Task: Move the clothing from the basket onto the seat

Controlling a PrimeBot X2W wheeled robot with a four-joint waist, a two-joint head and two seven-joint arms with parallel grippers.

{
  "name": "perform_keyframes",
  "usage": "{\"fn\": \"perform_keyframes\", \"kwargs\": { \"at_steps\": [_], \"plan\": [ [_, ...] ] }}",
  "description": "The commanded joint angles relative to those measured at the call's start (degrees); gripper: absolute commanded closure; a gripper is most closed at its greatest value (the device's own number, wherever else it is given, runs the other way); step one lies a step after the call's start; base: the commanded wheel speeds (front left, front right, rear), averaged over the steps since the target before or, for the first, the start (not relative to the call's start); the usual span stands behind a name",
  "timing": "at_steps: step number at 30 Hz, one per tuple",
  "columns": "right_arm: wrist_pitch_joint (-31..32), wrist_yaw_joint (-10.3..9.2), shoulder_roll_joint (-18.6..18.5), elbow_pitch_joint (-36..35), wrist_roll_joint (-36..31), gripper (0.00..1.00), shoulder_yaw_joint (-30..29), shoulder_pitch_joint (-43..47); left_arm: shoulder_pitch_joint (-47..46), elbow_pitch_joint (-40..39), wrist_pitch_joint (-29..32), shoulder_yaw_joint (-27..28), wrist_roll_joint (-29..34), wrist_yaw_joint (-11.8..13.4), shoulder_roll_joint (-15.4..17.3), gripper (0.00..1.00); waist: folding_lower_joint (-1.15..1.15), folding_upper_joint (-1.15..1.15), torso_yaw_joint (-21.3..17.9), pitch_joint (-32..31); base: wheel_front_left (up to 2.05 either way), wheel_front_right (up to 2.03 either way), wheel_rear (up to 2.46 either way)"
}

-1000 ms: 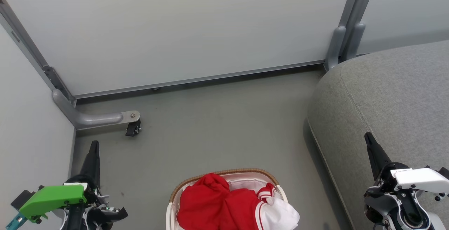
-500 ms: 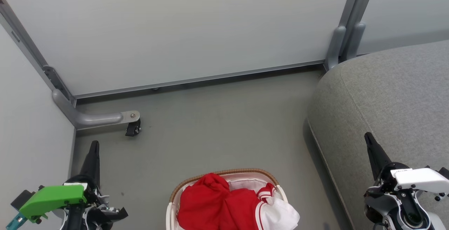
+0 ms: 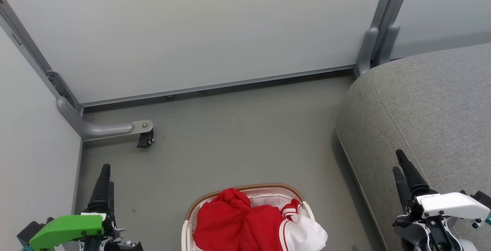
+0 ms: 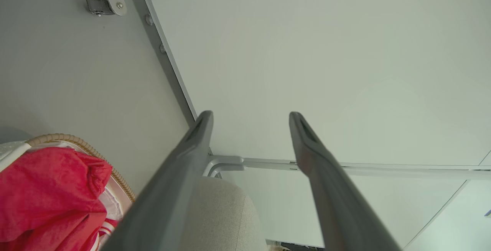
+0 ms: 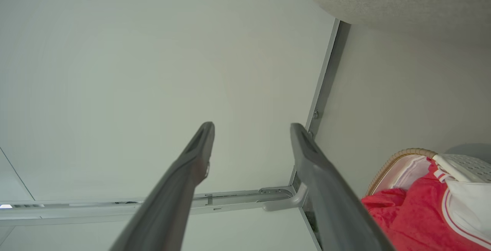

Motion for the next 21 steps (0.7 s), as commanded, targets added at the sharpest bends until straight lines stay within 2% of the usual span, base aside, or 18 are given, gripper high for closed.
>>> {"fn": "perform_keyframes", "kwargs": {
  "at_steps": [1,21],
  "plan": [
    [-0.8,0.00,-0.9,-1.2,-2.6,0.00,0.4,-1.5,-1.6,-0.6,-0.7,-0.2,3.0,-0.1,0.9,0.00,0.00,0.00,0.0,0.1,0.00,0.00,0.00],
    [-5.6,0.01,-1.5,-1.9,-26.5,0.00,3.8,-3.4,-3.0,0.6,-5.5,-5.3,27.0,-0.2,2.4,0.00,0.00,0.00,0.3,0.5,0.00,0.00,0.00]
  ]
}}
